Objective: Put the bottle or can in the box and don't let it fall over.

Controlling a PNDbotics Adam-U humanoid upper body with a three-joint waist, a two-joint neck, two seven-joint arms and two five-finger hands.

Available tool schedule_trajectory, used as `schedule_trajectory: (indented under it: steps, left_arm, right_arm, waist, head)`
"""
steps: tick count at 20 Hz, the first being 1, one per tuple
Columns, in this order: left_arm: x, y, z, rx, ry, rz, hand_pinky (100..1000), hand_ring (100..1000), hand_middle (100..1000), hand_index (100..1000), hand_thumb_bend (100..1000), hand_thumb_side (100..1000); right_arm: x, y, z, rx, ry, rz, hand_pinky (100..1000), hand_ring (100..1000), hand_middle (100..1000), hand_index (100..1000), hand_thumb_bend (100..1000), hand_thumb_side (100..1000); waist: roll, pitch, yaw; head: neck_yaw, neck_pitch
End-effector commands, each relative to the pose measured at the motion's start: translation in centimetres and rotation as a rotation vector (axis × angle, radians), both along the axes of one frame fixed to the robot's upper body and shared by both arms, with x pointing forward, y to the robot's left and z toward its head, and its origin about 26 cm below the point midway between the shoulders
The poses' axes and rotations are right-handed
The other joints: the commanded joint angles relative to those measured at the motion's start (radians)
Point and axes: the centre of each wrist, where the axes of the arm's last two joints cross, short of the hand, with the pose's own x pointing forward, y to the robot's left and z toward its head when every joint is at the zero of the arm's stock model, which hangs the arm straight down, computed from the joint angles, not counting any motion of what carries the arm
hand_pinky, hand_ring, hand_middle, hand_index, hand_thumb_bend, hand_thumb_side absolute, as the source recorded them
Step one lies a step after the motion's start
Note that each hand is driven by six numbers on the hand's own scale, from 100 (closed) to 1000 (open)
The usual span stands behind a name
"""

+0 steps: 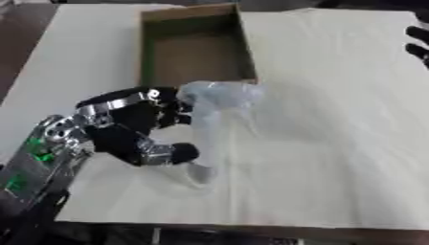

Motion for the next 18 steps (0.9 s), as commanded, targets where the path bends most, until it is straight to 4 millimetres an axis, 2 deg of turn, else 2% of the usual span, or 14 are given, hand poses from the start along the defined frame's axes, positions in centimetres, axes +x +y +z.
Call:
schedule_trajectory:
  steps: [1, 18]
  left_arm:
    - [-0.1, -0.2, 0.6, 0.02, -0.026, 0.015, 1000, 1000, 1000, 793, 470, 201]
    - [1.6, -1.5, -0.7, 0.036, 0.012, 0.039, 1000, 1000, 991, 762, 456, 198]
  right_arm:
    - [-0.2, -0.2, 1.1, -0.022, -0.032, 0.004, 1000, 1000, 1000, 867, 100, 580]
    - [-0.2, 0.0, 1.1, -0.019, -0.031, 0.011, 1000, 1000, 1000, 867, 100, 581]
  waist:
    - [-0.001, -0.011, -0.002]
    - [-0.005, -0.008, -0.001]
  head:
    - [0.003, -0.007]
    - [0.007, -0.013]
